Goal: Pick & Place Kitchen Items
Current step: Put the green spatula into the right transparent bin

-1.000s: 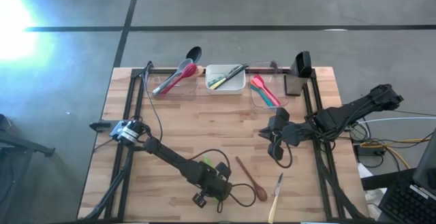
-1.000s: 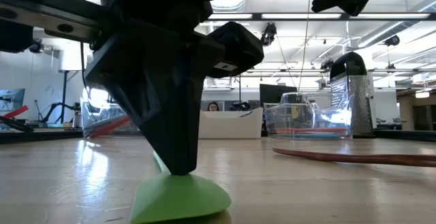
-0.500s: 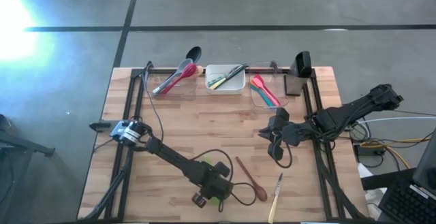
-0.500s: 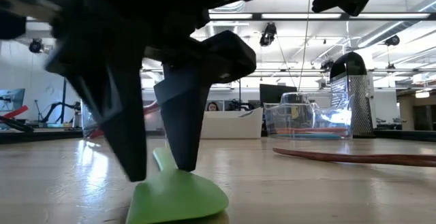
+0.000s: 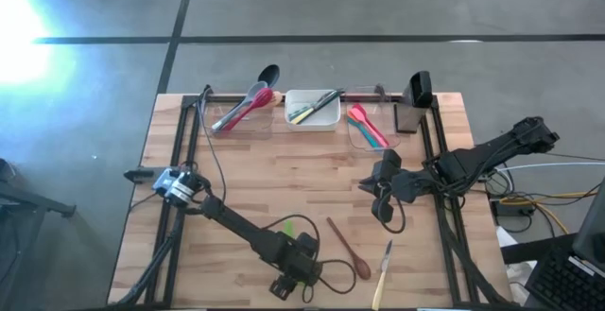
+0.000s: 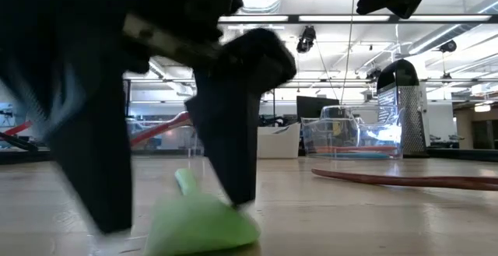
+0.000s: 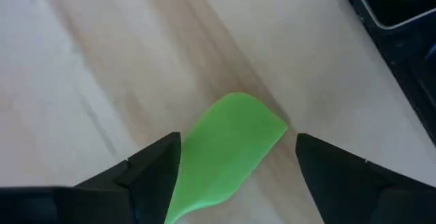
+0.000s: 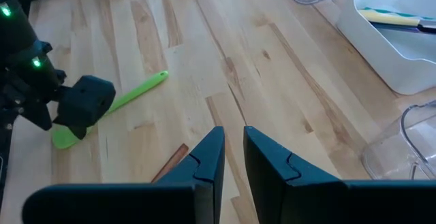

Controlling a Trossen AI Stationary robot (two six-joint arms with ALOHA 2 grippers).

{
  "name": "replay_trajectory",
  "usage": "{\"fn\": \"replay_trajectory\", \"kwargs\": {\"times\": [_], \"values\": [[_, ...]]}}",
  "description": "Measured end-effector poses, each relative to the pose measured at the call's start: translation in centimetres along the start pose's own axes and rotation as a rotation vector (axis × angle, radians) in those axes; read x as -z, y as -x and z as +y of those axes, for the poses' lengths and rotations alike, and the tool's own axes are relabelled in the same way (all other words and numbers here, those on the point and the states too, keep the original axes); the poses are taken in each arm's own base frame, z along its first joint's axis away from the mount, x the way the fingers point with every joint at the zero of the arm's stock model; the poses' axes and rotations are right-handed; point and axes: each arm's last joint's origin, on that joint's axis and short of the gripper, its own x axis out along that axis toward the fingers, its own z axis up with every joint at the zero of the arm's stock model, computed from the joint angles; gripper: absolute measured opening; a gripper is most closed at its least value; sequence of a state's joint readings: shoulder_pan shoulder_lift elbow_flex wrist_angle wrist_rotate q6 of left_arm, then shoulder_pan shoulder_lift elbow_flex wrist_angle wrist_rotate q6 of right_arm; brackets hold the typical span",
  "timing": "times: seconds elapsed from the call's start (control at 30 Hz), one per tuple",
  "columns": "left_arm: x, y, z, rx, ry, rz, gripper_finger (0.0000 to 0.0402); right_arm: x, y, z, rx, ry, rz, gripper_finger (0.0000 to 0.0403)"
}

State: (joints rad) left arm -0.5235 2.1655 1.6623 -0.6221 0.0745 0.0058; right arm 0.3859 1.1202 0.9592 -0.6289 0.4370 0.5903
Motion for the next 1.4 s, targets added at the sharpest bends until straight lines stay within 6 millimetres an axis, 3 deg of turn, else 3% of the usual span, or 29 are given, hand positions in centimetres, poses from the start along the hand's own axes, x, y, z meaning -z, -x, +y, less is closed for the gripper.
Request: {"fn": "replay_trajectory", "kwargs": {"times": [0.23, 0.67, 0.8, 1.17, 1.4], "values": [[0.3, -1.5, 0.1, -0.038, -0.004, 0.028, 0.0291, 0.0, 0.0, 0.0, 0.001, 0.000, 0.002, 0.0047], [1.1, -1.6, 0.8, -0.184, -0.064, 0.114, 0.0280, 0.1, 0.0, 0.0, 0.001, 0.000, 0.003, 0.0047], [1.6, -2.0, 1.0, -0.195, -0.074, 0.123, 0.0240, 0.2, -0.2, -0.1, 0.004, 0.000, 0.008, 0.0047], [2.4, -2.4, 2.3, -0.070, -0.034, 0.122, 0.0083, 0.3, -0.2, -0.1, 0.005, 0.000, 0.008, 0.0047], [2.3, -2.2, 2.9, -0.015, 0.015, 0.113, 0.0049, 0.3, -0.2, -0.1, 0.005, 0.001, 0.008, 0.0047]]}}
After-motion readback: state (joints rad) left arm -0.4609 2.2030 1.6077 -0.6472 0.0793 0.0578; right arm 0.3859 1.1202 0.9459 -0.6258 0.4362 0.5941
